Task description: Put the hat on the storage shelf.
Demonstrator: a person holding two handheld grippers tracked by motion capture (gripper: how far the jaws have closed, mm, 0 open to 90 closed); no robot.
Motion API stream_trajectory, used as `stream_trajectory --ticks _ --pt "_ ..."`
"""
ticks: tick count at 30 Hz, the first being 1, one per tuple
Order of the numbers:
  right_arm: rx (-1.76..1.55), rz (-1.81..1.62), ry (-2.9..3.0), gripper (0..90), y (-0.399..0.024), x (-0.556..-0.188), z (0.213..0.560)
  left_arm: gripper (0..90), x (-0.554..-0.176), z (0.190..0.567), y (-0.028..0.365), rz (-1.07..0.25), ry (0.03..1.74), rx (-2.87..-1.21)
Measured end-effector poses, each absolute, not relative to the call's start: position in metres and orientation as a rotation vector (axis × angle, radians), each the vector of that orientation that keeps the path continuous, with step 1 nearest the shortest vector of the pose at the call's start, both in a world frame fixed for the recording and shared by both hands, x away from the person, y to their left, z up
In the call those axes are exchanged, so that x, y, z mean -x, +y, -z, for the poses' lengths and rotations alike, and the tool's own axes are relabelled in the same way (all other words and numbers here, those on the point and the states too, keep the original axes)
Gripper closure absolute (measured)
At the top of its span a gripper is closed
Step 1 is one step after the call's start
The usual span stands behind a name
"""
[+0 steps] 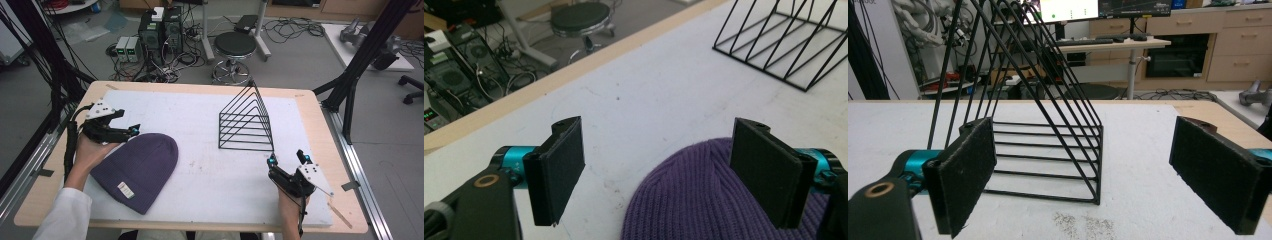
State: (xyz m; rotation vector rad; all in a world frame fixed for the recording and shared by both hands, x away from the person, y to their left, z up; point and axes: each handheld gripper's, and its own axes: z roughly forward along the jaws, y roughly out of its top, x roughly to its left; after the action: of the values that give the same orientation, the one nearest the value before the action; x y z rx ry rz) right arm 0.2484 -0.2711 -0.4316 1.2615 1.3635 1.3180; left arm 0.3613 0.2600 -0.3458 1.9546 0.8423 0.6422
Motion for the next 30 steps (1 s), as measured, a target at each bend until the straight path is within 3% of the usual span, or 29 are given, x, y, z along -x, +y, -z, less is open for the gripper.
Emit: stream_trajectory --ticks 15,30 --pt "-1.245 -1.313 1.389 10.7 -0.269 -0.248 0.432 23.0 -0.401 0.352 0.244 -0.533 0.784 -2.179" --pt "-1.225 -1.314 1.415 10.7 -0.267 -0.249 0.433 23.6 -0.431 0.393 0.231 -0.291 0.868 -2.375"
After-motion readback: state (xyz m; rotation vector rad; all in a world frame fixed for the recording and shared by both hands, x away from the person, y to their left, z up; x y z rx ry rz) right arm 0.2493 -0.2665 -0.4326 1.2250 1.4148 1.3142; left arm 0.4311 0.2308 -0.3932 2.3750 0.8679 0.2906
